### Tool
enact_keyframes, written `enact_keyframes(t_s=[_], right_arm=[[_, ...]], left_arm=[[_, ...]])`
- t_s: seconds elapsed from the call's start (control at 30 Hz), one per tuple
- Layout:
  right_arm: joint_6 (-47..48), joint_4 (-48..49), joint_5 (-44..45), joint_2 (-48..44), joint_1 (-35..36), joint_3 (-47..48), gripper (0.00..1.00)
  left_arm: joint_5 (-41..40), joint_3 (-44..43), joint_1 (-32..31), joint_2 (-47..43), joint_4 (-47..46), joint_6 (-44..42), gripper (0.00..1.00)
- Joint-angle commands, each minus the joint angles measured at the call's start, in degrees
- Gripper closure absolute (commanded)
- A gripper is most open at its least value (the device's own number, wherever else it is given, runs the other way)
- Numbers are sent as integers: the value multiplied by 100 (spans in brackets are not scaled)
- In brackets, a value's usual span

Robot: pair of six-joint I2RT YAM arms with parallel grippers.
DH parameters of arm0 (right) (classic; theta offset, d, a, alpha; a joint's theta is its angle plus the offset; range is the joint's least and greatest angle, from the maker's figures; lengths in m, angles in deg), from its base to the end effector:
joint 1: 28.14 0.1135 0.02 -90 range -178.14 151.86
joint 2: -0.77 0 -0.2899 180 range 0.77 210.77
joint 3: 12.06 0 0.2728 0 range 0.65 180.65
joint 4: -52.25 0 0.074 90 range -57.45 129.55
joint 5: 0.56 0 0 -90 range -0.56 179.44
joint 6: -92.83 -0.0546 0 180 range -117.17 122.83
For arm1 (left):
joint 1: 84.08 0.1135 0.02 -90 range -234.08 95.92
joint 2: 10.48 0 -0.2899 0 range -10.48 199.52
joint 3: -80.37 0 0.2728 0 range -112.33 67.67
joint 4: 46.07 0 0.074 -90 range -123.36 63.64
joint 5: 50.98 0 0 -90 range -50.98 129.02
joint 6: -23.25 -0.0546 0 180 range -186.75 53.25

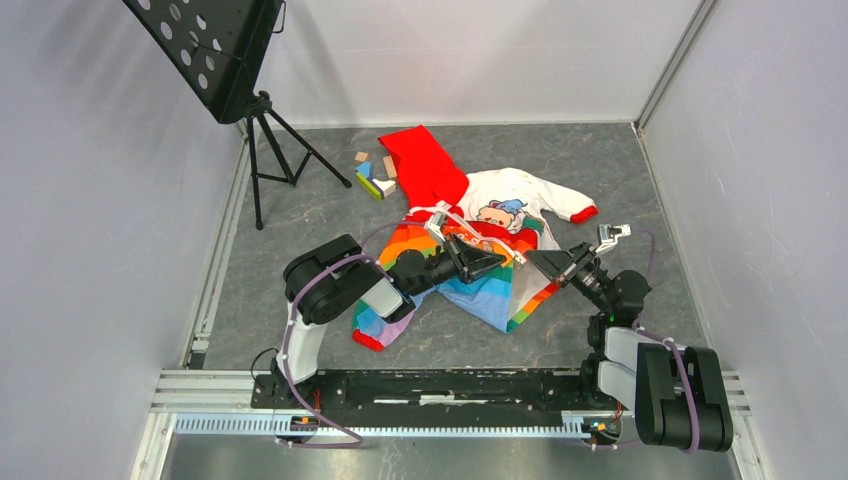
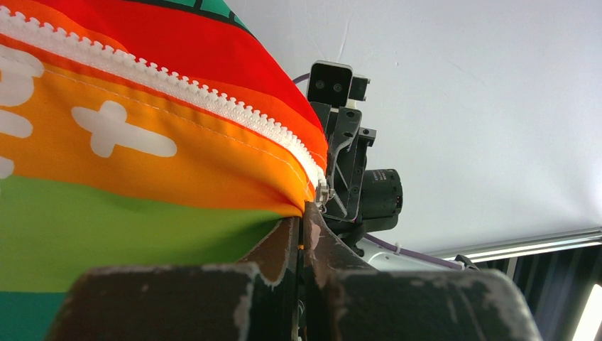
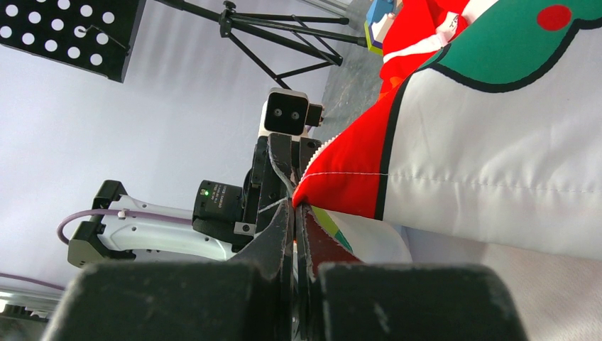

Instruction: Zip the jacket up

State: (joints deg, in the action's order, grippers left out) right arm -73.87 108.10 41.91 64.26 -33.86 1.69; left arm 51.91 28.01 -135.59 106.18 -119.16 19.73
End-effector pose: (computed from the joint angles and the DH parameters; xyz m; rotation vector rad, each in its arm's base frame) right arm 0.1803 0.0224 0.1765 0.4496 1.6654 1.5561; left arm 0.2358 -0.3161 0.1462 -0.3156 1.7937 -2.0395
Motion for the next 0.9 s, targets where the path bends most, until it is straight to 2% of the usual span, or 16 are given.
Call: enact_keyframes(t_s=[0.0,0.87], right_arm=[[-9,396,-20,11,18,-614,100],[52,404,42,170,27,-531,100]], left_arm=[[-44,-48,-35,-3,-332,45,98],[18,-115,-149,-3,-333,71,98]])
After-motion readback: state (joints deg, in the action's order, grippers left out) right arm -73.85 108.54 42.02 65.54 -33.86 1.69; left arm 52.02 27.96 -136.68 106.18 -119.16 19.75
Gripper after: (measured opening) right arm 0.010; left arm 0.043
